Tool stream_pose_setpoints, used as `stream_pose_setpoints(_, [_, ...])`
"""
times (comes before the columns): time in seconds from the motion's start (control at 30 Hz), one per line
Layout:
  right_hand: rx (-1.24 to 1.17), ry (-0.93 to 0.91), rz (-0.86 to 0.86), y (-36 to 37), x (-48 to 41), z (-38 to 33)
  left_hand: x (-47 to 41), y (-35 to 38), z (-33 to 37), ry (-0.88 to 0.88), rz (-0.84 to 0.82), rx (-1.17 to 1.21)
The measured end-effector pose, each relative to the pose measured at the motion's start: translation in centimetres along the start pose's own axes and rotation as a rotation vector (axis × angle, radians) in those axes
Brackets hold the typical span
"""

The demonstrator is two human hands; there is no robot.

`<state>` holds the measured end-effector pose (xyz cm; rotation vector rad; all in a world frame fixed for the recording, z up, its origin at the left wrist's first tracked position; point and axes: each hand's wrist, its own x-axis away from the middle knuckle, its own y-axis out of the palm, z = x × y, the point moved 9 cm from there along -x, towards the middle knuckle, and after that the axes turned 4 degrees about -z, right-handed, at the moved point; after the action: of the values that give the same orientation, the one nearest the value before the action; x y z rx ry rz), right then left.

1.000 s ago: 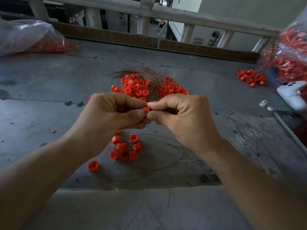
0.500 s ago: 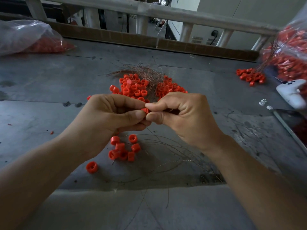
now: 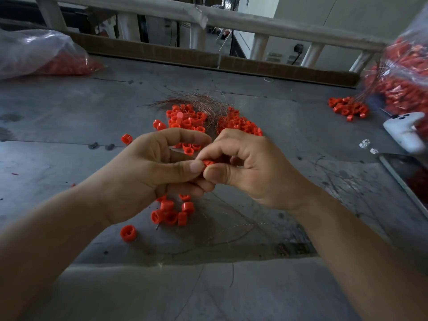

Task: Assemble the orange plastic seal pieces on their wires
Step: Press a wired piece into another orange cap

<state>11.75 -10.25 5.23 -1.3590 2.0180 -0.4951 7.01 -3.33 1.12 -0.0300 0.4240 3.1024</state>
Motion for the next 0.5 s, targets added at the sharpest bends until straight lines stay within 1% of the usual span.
stream_pose_setpoints(0.07, [0.023, 0.021, 0.044, -0.27, 0.02, 0.21, 0.06, 0.39, 0.35, 0.046, 0.015, -0.017])
stream_pose_setpoints(0.17, [0.08, 0.038, 0.042, -0.01, 0.09, 0.39, 0.17, 0.53, 0.84, 0.106, 0.103, -0.24])
stream_pose_setpoints(0.2, [0.1, 0.037, 0.035, 0.11, 0.12, 0.37, 0.17, 0.53, 0.85, 0.113, 0.127, -0.276])
stream_pose_setpoints(0.33, [0.104, 0.041, 0.021, 0.49, 0.12, 0.19, 0.21, 0.82, 0.76, 0.13, 0.127, -0.265])
stream_pose_setpoints(0.5, [0.095, 0.032, 0.048, 0.66, 0.17, -0.19, 0.53, 0.97, 0.95, 0.154, 0.13, -0.236])
